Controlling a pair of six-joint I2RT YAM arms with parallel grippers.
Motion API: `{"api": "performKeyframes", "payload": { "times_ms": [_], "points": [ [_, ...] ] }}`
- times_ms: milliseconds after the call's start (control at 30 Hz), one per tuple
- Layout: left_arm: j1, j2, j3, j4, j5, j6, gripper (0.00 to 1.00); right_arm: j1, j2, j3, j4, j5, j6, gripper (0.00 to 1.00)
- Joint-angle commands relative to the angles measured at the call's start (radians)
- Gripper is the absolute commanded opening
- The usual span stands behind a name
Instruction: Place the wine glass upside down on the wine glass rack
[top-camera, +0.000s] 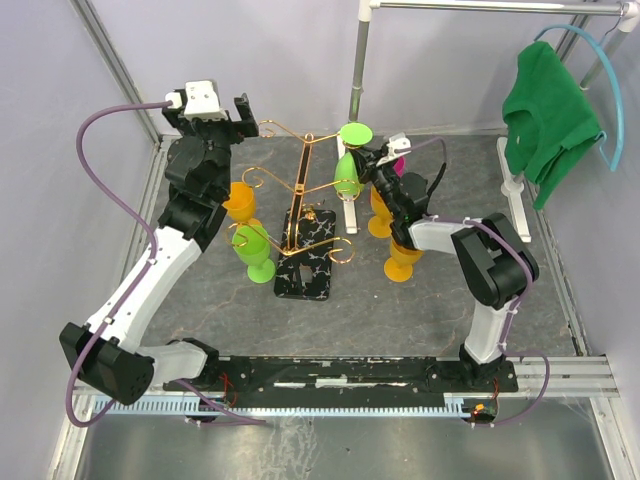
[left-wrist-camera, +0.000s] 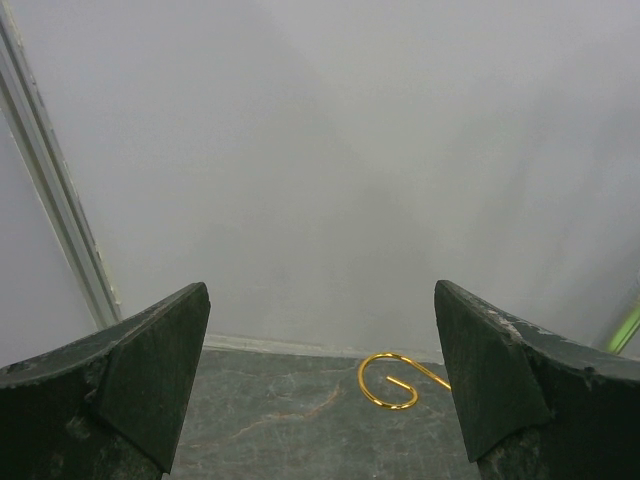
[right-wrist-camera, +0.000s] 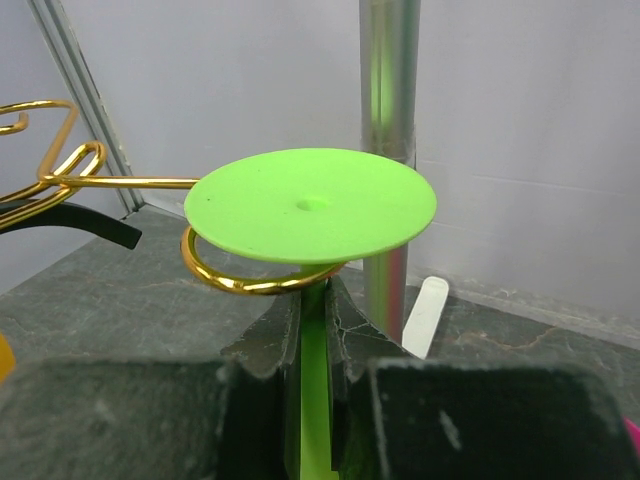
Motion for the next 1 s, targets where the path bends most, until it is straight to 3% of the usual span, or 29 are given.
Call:
{"api": "performKeyframes", "payload": {
  "times_ms": [0, 267, 533, 700, 967],
  "points": [
    [0.010, 0.006, 0.019, 0.057, 0.016, 0.001, 0.99, -0.002, -0.091, -0.045, 0.024, 0.023, -0.046, 0.01],
    [0.023, 0.003, 0.011, 0.057, 0.028, -0.007, 0.99, 0.006, -0.149, -0.095, -0.003, -0.054, -0.052, 0.02],
    [0.031, -0.011, -0.002, 0.053, 0.029, -0.018, 0.99, 0.036, -0.175, -0.098, -0.044, -0.108, -0.074, 0.15],
    [0.038, -0.020, -0.010, 0.046, 0.024, -0.032, 0.99, 0.036, -0.232, -0.146, -0.075, -0.069, -0.095, 0.31],
    [0.045, -0.034, -0.022, 0.038, 0.002, -0.046, 0.99, 0.037, -0.375, -0.202, -0.257, -0.029, -0.143, 0.39]
  ]
}}
